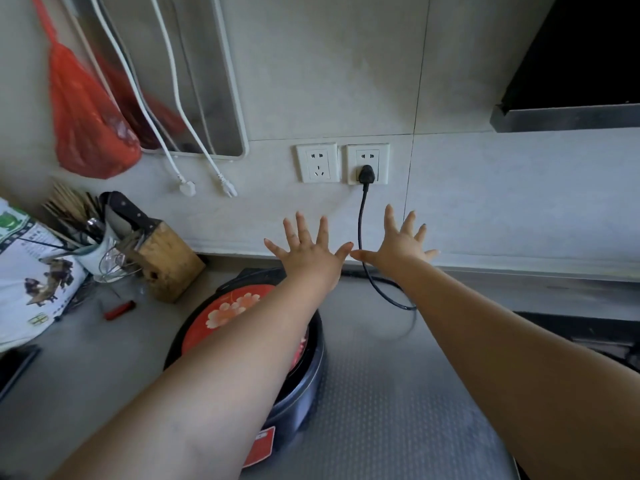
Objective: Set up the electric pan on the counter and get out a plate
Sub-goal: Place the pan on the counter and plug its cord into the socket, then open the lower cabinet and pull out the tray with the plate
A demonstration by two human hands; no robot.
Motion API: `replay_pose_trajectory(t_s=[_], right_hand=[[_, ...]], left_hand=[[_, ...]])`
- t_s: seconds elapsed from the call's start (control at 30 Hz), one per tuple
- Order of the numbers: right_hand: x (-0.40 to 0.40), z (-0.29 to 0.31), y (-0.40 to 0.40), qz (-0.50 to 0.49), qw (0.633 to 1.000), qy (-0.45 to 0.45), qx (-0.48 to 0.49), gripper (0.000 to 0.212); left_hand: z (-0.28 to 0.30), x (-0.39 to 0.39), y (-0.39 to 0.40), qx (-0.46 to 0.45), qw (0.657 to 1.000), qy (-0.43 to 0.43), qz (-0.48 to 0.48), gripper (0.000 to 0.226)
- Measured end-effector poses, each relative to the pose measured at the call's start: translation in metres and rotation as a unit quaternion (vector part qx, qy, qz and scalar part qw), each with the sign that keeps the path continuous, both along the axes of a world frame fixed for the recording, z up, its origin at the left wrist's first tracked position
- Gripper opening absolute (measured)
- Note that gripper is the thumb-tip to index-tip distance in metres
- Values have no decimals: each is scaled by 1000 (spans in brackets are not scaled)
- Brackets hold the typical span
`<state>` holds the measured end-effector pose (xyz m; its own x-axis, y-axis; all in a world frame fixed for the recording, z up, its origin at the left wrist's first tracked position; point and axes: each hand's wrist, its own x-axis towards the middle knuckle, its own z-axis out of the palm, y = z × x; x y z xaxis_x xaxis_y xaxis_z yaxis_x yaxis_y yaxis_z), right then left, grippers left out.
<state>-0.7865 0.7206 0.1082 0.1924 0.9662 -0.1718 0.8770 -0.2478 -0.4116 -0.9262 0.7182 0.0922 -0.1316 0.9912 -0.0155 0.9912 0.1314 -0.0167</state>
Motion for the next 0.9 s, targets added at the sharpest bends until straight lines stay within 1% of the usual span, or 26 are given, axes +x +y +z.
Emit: replay_pose_trajectory(t_s=[0.13, 0.2, 0.33, 0.4, 0.57, 0.7, 0.8, 0.9], right_hand=[[-10, 2, -57, 10, 999, -35, -10, 117], [-17, 4, -86, 15, 999, -38, -6, 116], [-46, 9, -153, 24, 999, -45, -2, 116], [-66, 9, -184, 32, 998, -51, -15, 118], [-109, 18, -230, 45, 998, -47, -25, 115], [-150, 26, -251, 54, 998, -34, -27, 113], [-184, 23, -261, 48, 998, -21, -37, 117], [-233, 13, -271, 44, 998, -15, -42, 114]], left_hand=[[6, -20, -51, -11, 1000, 4, -12, 81], [9, -29, -78, -23, 1000, 8, -13, 83], [15, -57, -147, -43, 999, 7, -20, 83], [17, -78, -180, -50, 999, 10, -16, 83], [29, -128, -227, -50, 999, 16, -5, 84], [38, -166, -251, -57, 998, 22, 2, 82], [37, -197, -264, -64, 998, 21, -3, 82], [32, -246, -273, -68, 998, 16, -3, 82]])
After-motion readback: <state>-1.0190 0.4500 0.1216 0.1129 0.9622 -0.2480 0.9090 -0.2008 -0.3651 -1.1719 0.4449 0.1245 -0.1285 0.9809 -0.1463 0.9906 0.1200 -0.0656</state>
